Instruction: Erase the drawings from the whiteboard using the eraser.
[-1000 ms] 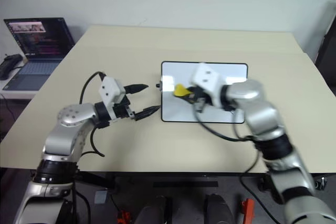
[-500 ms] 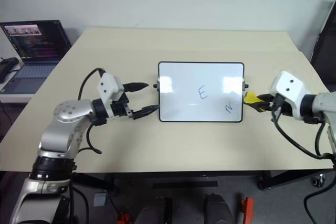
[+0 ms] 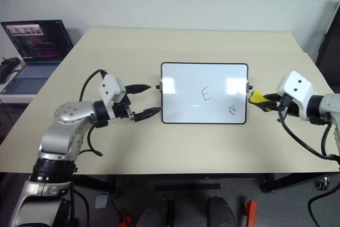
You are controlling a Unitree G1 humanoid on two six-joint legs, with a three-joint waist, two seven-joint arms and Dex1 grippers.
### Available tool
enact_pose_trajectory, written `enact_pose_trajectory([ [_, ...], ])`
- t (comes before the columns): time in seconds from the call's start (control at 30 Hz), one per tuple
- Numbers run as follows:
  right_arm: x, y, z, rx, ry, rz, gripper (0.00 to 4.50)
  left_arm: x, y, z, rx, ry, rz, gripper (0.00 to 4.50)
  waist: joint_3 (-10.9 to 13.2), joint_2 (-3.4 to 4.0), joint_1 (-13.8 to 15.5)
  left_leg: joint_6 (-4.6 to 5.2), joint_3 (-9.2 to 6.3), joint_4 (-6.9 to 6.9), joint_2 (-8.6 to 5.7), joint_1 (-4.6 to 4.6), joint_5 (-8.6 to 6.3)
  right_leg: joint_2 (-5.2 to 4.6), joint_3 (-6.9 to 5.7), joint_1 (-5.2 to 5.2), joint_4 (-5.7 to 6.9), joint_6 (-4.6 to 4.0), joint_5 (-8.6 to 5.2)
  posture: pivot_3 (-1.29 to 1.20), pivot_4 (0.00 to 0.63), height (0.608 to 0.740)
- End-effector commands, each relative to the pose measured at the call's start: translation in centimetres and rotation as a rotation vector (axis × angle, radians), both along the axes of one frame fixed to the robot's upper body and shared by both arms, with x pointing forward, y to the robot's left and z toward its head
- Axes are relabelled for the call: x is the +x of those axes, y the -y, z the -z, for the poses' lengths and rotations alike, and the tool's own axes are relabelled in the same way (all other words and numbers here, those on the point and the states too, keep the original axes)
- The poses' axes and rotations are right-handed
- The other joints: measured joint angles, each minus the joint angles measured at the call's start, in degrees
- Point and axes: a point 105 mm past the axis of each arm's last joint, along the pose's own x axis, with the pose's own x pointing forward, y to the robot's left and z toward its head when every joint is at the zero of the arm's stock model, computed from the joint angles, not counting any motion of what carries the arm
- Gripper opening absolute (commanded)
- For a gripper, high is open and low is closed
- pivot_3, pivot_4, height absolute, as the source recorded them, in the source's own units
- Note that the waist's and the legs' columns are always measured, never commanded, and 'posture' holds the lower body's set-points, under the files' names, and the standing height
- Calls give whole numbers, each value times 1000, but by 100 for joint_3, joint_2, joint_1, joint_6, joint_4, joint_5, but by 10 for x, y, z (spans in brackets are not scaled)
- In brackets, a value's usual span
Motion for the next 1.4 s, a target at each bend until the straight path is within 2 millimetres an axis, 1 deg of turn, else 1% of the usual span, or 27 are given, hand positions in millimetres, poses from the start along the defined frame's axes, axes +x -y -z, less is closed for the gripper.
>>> enact_pose_trajectory([
  [0.03,1,-1,-12,-16,47,-13,333,-2,-2,-14,-3,49,-3,4500,0,0,0,0,0,0,0,0,0,0,0,0,0,0,0,0,150,740],
  [0.2,3,-5,-15,-4,54,-24,333,-2,-1,-15,-8,51,-1,4500,0,0,0,0,0,0,0,0,0,0,0,0,0,-3,2,0,150,740],
  [0.27,7,-13,-22,33,79,-36,333,-2,1,-15,-10,53,0,4500,0,0,-7,0,0,0,0,1,0,0,1,0,1,-3,2,0,150,740],
  [0.33,10,-25,-30,78,107,-59,332,-2,1,-15,-10,54,1,4500,0,0,-19,0,2,1,1,3,0,1,2,0,4,-3,2,0,150,740],
  [0.4,14,-37,-36,108,128,-79,332,-2,1,-15,-11,55,2,4500,0,0,-15,0,0,1,2,4,0,4,3,0,6,-4,2,0,150,740],
  [0.5,22,-50,-42,142,160,-83,332,-3,1,-15,-10,56,1,4500,0,0,-1,0,-2,1,3,3,0,5,1,0,6,-7,4,0,150,740],
  [0.57,25,-54,-45,163,176,-83,332,-3,1,-15,-9,57,-1,4500,0,0,5,0,-2,2,1,1,0,3,1,0,6,-7,4,0,150,740],
  [0.73,24,-56,-44,162,165,-92,332,-4,1,-14,-10,54,-2,4500,0,0,26,0,-4,2,-1,0,0,0,-2,0,5,-7,4,0,150,740],
  [0.8,24,-60,-49,178,173,-106,332,-4,0,-13,-10,52,-2,4500,0,0,22,0,-3,2,-1,0,0,0,-1,0,6,-7,4,0,150,740],
  [0.9,23,-93,-60,262,187,-202,330,-4,1,-11,-7,46,2,4500,0,0,-25,0,-3,2,0,2,0,1,0,0,9,-8,4,0,150,740],
  [0.93,24,-106,-57,260,183,-228,330,-4,3,-9,-5,43,7,4500,0,0,-59,0,0,2,3,5,0,4,4,0,11,-8,5,0,150,740],
  [1.03,34,-131,-44,226,174,-235,330,-4,9,-4,11,39,27,4500,0,0,-82,0,-3,1,8,11,0,12,6,0,20,-11,4,0,150,740],
  [1.1,46,-140,-35,181,178,-194,330,-3,13,-3,9,39,35,4500,0,0,-63,0,-4,2,7,10,0,13,5,0,22,-11,3,0,150,740],
  [1.17,50,-150,-25,92,164,-203,330,-3,15,-2,10,36,40,4500,0,0,-42,0,-1,4,3,8,1,8,6,-2,22,-11,4,0,150,740],
  [1.23,51,-154,-20,35,153,-219,330,-4,15,1,19,31,44,4500,0,0,-15,0,0,5,1,4,0,6,7,-4,20,-10,4,0,150,740],
  [1.3,62,-154,-24,5,175,-185,330,-4,15,3,25,27,43,4500,0,0,-2,0,-2,5,1,0,0,6,5,-9,21,-10,4,0,150,740],
  [1.4,78,-148,-27,-66,211,-133,330,-4,15,4,24,27,41,4500,0,0,-1,-1,-4,5,1,2,0,6,2,-9,23,-11,5,0,150,740],
])
